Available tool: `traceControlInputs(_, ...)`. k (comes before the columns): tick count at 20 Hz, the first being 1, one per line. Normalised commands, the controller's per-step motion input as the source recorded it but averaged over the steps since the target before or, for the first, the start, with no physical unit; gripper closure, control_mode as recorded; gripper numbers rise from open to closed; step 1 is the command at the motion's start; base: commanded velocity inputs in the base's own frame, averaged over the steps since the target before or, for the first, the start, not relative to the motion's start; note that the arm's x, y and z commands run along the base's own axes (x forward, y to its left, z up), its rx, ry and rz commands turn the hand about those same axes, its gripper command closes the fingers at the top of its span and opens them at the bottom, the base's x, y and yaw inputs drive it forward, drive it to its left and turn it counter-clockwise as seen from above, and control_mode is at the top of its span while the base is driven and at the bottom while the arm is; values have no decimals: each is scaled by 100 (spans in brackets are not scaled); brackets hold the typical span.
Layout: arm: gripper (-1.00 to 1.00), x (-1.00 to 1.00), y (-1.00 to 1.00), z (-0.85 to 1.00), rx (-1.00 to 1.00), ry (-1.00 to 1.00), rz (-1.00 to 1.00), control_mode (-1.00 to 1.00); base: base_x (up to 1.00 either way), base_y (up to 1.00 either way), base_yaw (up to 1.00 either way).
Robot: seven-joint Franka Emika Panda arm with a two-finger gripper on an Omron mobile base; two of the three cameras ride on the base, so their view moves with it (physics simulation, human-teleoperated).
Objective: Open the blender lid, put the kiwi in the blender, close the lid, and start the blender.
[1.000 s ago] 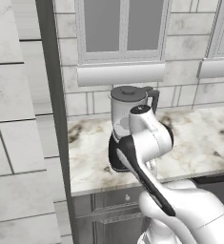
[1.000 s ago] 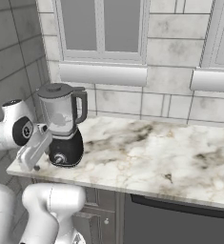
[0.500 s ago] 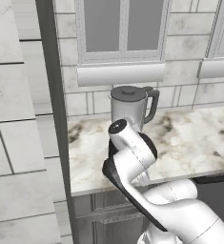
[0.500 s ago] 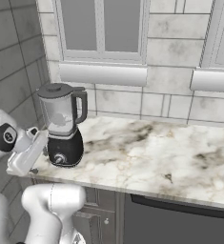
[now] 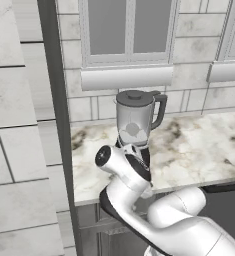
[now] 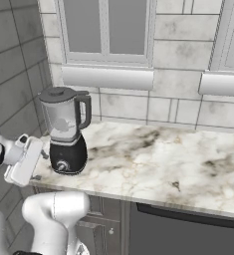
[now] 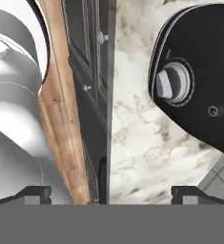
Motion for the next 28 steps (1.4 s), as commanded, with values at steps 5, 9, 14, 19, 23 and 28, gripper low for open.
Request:
traceControlInputs(5, -100, 16, 0, -2, -20, -9, 0, -100, 0, 0, 0)
traceControlInputs(9, -100, 18, -1, 0, -16, -7, 0, -100, 0, 0, 0)
traceControlInputs(14, -100, 10, -1, -10, -13, -1, 0, -100, 0, 0, 0)
traceControlInputs(19, -100, 9, -3, -13, -11, 0, -5, -100, 0, 0, 0)
traceControlInputs(23, -100, 10, -12, 0, -10, 0, -8, -100, 0, 0, 0)
traceControlInputs(28, -100, 14, -4, -2, -10, 0, -6, -100, 0, 0, 0)
